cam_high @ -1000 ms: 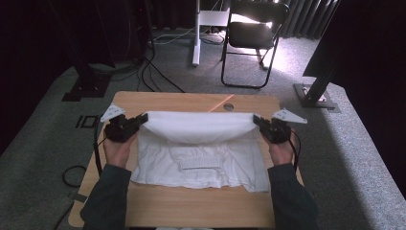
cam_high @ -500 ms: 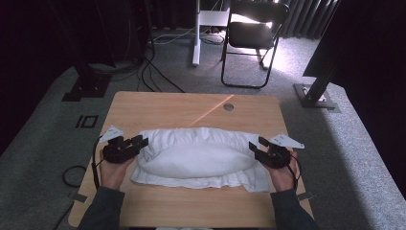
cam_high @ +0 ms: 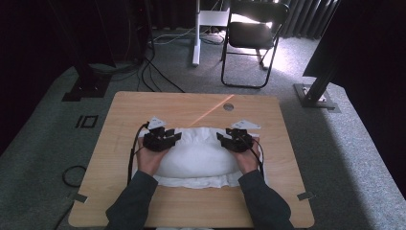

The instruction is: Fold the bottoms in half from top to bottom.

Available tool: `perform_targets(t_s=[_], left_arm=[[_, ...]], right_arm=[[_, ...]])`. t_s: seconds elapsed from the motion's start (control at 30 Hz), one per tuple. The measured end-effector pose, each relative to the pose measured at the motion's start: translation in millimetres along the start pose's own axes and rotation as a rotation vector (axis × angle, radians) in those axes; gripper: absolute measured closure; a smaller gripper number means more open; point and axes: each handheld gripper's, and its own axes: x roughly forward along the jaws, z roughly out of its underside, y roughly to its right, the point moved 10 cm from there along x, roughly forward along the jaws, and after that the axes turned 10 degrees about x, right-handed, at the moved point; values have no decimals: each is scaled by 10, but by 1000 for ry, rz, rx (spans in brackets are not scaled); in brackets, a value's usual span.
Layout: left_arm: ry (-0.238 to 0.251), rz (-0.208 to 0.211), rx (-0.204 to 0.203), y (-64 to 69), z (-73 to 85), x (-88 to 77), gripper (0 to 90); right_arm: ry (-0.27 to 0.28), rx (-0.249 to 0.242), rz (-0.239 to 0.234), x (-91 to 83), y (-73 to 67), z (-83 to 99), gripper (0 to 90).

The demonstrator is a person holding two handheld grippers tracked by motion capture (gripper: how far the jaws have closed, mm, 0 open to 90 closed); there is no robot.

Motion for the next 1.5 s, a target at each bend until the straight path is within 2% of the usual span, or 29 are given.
perform_targets(t_s=[0.07, 0.17, 0.3, 0.4, 0.5, 0.57, 0.63, 0.7, 0.77, 0.8, 0.87, 0.9, 0.93, 1.03, 1.3, 1.5], left_arm=[[-30, 13, 14, 110, 176, 25, 621], [-59, 3, 28, 213, 436, 21, 626], [-112, -12, 65, 276, 758, 24, 631], [-126, -13, 52, 258, 926, -12, 629], [-135, -37, 37, 159, 1053, -71, 627], [-126, -35, 5, 79, 1121, -101, 627], [-118, -51, -17, 0, 1150, -145, 632], [-133, -113, -27, -118, 1174, -193, 608], [-124, -125, -64, -193, 1179, -221, 588], [-126, -154, -74, -248, 1185, -236, 561], [-127, -181, -89, -333, 1195, -259, 522], [-130, -212, -96, -388, 1199, -274, 491], [-126, -229, -101, -437, 1195, -293, 437], [-105, -247, -136, -548, 1169, -358, 388], [-131, -262, -203, -775, 1236, -375, 296], [-139, -291, -238, -890, 1294, -411, 296]], right_arm=[[-24, -15, -3, 9, -34, 149, 516], [-47, -55, 8, -70, -48, 411, 523], [-88, -99, 57, -160, 48, 741, 522], [-125, -100, 69, -173, 161, 937, 522], [-152, -91, 80, -194, 264, 1005, 531], [-166, -85, 86, -215, 311, 1039, 538], [-175, -79, 83, -229, 348, 1081, 541], [-177, -78, 84, -230, 355, 1096, 542], [-178, -80, 88, -222, 350, 1097, 542], [-178, -83, 90, -214, 350, 1098, 542], [-177, -79, 89, -208, 351, 1098, 542], [-178, -79, 86, -208, 352, 1099, 542], [-178, -76, 84, -208, 354, 1099, 542], [-178, -70, 79, -206, 360, 1099, 541], [-176, -64, 73, -197, 361, 1096, 540], [-173, -62, 71, -195, 360, 1097, 538]])
